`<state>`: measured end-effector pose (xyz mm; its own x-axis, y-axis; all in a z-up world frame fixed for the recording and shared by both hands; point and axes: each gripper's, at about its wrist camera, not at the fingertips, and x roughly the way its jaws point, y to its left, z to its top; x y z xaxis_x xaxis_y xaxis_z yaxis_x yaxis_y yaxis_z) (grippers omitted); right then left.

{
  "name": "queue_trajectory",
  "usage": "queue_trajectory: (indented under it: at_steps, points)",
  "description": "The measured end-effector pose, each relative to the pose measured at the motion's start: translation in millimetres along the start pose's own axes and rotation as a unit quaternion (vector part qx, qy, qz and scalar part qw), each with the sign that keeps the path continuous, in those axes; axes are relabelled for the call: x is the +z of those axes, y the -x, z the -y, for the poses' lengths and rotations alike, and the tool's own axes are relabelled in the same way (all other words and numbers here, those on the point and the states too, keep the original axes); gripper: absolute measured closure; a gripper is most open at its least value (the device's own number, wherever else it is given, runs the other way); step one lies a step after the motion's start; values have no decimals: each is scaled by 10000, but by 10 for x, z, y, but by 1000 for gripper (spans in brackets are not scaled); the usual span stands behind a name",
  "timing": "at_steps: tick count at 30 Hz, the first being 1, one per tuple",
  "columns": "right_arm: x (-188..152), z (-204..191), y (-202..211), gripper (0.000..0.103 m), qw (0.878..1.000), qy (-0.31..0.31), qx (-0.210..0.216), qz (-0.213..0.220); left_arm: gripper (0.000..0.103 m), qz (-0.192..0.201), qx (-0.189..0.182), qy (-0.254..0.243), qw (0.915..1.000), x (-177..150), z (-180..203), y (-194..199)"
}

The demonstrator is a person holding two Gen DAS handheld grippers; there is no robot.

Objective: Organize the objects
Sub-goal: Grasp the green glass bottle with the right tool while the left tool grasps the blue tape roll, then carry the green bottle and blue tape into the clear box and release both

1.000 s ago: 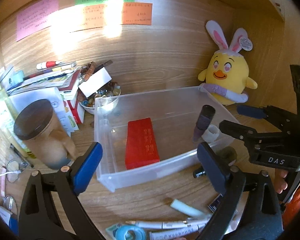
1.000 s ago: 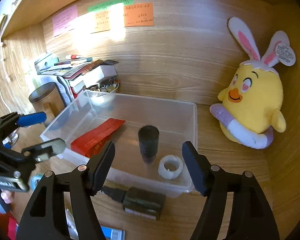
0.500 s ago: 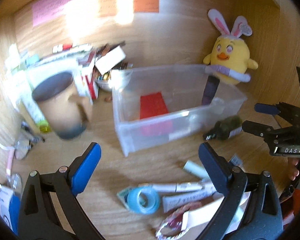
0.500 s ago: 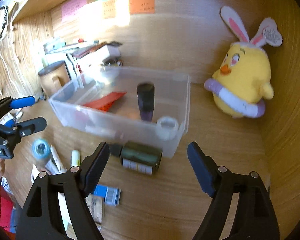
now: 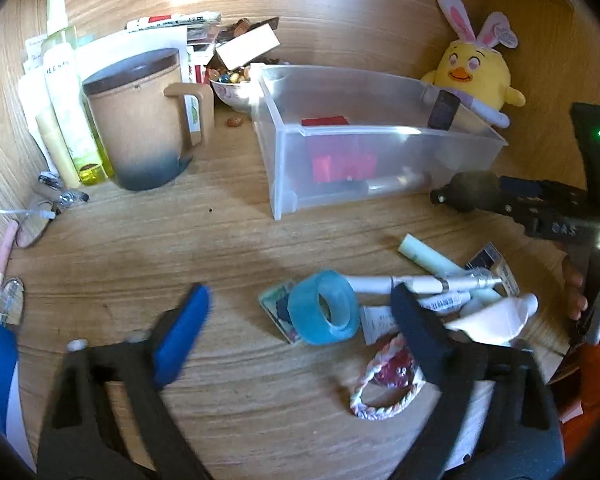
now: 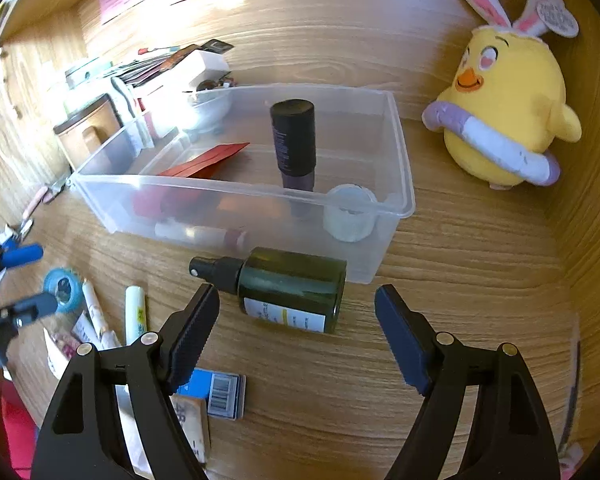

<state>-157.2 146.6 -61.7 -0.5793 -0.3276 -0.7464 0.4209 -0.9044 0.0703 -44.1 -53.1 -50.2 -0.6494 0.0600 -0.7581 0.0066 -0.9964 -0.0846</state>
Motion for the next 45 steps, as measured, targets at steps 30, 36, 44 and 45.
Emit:
queue_trajectory:
  at_steps: [30,36,44,45]
  points:
    - [-65,63,63,50,9994,-283,145,98,82,-46,-150,222,9996,-44,-70,-13]
    - [-97,107,131,50,9992,-326,112,178,87,79,-45,162,9998,-28,-40,18]
    - [-40,131,324,50,9980,-418,191,434,87,354,-18,273,9990,137,-103,141]
    - [-26,128,359,50,9978,-419,211,479,87,411,-44,284,9987,172,-107,167]
